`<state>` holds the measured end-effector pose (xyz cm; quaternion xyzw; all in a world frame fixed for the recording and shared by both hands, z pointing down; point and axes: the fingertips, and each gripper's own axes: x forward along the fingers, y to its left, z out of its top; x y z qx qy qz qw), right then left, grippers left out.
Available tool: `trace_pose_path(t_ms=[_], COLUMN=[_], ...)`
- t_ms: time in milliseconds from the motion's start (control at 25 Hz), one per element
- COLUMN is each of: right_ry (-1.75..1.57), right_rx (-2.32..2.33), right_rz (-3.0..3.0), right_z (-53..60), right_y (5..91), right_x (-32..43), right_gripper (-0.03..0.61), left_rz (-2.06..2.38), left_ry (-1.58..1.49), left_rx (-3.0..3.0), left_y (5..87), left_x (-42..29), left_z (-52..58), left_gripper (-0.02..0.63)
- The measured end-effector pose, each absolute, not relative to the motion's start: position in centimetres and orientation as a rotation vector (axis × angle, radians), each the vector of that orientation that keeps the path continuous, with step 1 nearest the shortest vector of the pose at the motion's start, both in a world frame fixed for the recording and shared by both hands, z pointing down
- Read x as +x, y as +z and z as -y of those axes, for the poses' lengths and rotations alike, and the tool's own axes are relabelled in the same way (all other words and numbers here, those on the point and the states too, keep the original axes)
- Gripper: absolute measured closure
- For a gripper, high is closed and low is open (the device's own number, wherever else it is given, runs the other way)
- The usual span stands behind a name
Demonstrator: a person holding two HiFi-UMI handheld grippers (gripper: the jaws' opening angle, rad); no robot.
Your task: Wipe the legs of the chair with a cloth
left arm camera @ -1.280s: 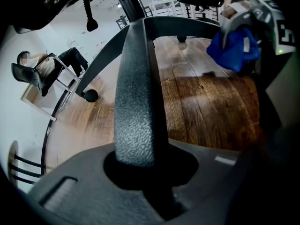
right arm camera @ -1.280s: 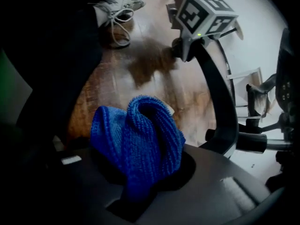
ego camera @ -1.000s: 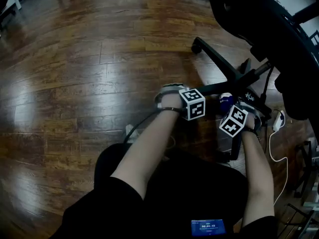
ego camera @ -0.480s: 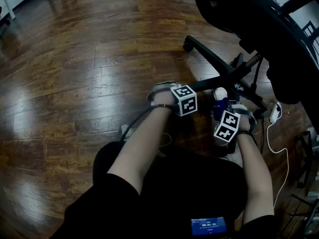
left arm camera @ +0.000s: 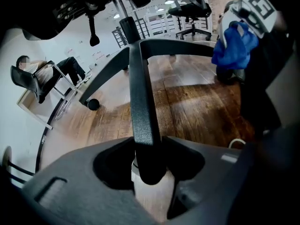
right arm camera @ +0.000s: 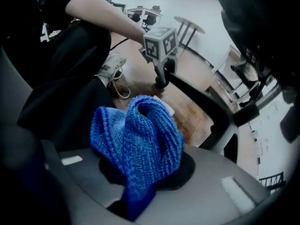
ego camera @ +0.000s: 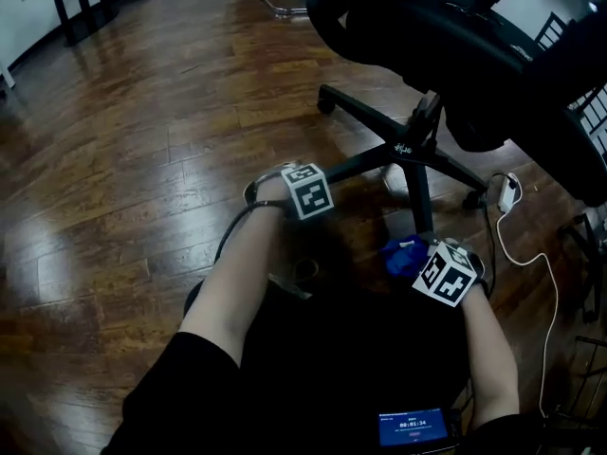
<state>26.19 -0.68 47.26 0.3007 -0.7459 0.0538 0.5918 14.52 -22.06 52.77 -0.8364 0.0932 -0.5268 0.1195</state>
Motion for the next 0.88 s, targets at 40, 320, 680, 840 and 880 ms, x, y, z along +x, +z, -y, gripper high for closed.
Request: trace_pose_path(t_ms=[40, 320, 680, 840, 880], right_ry=[0.073, -0.055, -0.138, -0.161, -0.169], right_rx=[0.717, 0.771, 0.751, 0.731, 0.725], right_rz=[1.760, 1.862, 1.844, 1.836, 1.832], right_z=[1.0, 2.0, 2.2, 2.5, 2.5], right_y=[46.5, 43.3, 43.5, 42.9, 42.8], right_x=[25.0, 23.4, 22.9, 23.2, 23.2], right_gripper=[0.500, 0.502, 0.502, 0.502, 0.502], left_rz=[-0.272, -0.241, 0.067, 0.197, 0.225], left_ry=[-1.541, -1.584, -1.505, -1.606, -1.627], left_rx=[-2.430, -2.325, -2.255, -2.169, -2.154], left_y=[52.2, 49.9, 49.1, 51.5, 52.0], left_x=[13.9, 11.5, 13.7, 14.0, 14.1], left_z=[22.0, 18.0, 7.9, 5.7, 5.3], left_gripper=[0.439, 0.387, 0.387, 0.387, 0.387])
